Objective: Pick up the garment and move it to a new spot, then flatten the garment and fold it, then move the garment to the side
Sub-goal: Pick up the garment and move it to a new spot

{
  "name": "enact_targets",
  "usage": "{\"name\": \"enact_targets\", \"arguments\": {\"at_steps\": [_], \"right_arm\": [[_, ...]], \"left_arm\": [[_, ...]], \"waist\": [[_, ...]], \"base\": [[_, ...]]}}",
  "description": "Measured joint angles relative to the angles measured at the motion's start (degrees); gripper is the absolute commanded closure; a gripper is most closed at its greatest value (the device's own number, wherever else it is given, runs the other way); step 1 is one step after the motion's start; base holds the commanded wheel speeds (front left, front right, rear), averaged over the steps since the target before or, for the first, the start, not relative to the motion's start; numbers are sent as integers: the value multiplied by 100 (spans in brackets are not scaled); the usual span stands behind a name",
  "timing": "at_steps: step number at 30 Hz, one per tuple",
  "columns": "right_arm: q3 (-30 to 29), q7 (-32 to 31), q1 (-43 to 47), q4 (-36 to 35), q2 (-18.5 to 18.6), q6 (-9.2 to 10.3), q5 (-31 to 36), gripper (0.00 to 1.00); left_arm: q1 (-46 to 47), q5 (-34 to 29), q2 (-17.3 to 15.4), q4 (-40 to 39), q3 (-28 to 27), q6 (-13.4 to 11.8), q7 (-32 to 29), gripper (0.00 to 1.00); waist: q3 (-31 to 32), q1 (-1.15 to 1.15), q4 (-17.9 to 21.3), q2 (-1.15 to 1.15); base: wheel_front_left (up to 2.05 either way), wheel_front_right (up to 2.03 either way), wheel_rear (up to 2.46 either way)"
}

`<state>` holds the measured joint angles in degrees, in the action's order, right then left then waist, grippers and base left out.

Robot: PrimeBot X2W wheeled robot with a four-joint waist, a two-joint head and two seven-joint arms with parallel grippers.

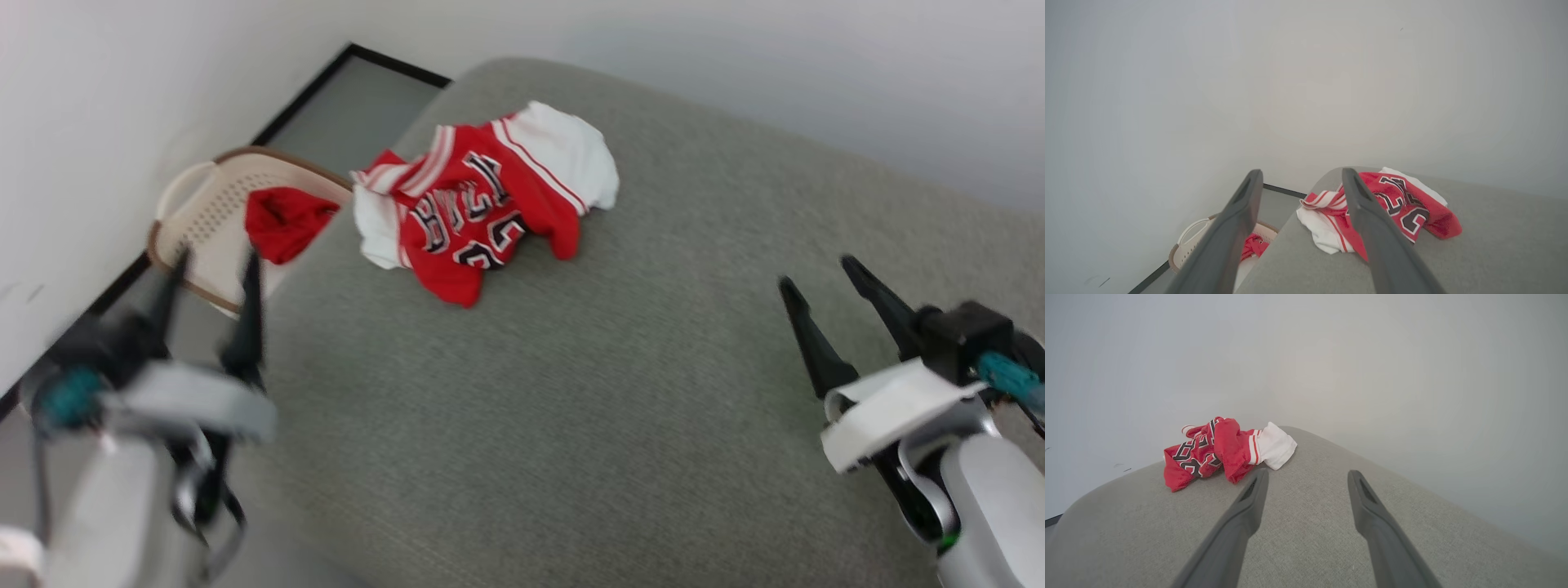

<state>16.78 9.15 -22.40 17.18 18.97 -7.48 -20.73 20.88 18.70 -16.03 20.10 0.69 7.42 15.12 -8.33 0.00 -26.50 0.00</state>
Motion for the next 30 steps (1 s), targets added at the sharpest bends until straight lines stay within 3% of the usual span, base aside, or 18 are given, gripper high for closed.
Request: {"name": "enact_targets", "arguments": {"at_steps": [10, 14, 22, 26, 30], "right_arm": [[694, -100, -1044, -379, -92, 0, 123, 0], [932, -5, -1348, -330, -147, -1, 124, 0], [1132, 176, -1612, -288, -222, -1, 85, 0], [1137, 202, -1662, -375, -229, -1, 63, 0], [1148, 193, -1686, -494, -255, -1, 62, 0]], "left_arm": [[2527, 1079, -1271, 1408, 870, 5, -358, 0], [3255, 1457, -1518, 2109, 1376, 7, -736, 0], [3961, 2877, -1851, 2966, 2302, 7, -2555, 0], [4049, 3640, -1968, 3132, 2535, 7, -3698, 0], [4183, 4073, -2178, 3211, 2675, 7, -4458, 0]], "waist": [[-945, 0, 751, 0], [-1346, 0, 1110, 0], [-1936, 0, 1820, 0], [-2165, 0, 2084, 0], [-2360, 0, 2265, 0]], "base": [[0, 0, 0], [0, 0, 0], [0, 0, 0], [0, 0, 0], [0, 0, 0]]}}
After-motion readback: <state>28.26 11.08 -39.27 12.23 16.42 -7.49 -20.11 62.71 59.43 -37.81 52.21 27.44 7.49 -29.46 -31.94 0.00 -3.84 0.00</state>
